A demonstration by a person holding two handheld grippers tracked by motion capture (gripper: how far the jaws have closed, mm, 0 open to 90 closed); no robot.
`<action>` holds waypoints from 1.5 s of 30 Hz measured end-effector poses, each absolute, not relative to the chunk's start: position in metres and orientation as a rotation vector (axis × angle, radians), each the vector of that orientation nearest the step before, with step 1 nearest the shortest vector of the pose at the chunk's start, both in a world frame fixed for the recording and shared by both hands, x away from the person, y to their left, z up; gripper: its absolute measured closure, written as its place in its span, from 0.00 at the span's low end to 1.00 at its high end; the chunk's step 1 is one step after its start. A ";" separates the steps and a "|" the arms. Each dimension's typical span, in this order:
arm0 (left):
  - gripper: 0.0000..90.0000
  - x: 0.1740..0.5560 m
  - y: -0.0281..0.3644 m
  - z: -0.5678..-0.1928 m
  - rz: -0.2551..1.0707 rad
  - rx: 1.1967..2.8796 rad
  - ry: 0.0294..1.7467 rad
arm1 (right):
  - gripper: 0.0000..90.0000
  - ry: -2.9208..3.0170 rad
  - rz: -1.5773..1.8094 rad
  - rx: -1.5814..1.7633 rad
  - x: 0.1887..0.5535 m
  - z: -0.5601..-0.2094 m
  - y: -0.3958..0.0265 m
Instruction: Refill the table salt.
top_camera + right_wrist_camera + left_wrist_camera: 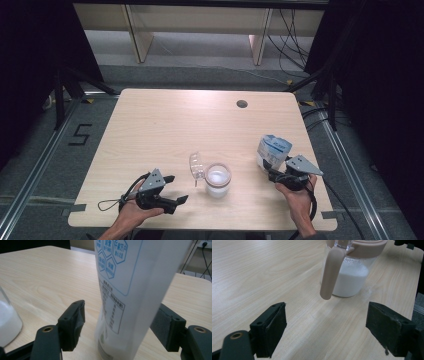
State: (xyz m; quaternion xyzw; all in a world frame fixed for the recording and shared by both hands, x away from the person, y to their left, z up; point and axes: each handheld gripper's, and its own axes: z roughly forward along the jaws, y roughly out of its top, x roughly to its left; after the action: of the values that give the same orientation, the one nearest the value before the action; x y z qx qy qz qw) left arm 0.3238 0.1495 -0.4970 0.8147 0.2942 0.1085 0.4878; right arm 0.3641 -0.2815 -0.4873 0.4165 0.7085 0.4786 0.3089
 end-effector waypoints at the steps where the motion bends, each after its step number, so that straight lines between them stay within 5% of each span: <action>1: 0.18 0.324 0.149 -0.497 0.262 1.977 0.714 | 0.35 1.874 1.258 1.101 0.362 -0.486 -0.282; 45: 0.18 0.327 0.148 -0.497 0.258 1.974 0.732 | 0.18 2.099 1.195 1.092 0.286 -0.481 -0.263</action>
State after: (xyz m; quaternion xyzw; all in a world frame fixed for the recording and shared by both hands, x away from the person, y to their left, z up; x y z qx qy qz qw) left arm 0.3268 0.1485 -0.4970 0.8120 0.3013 0.1060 0.4884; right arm 0.2865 -0.2629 -0.4809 0.3996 0.7681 0.4372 0.2432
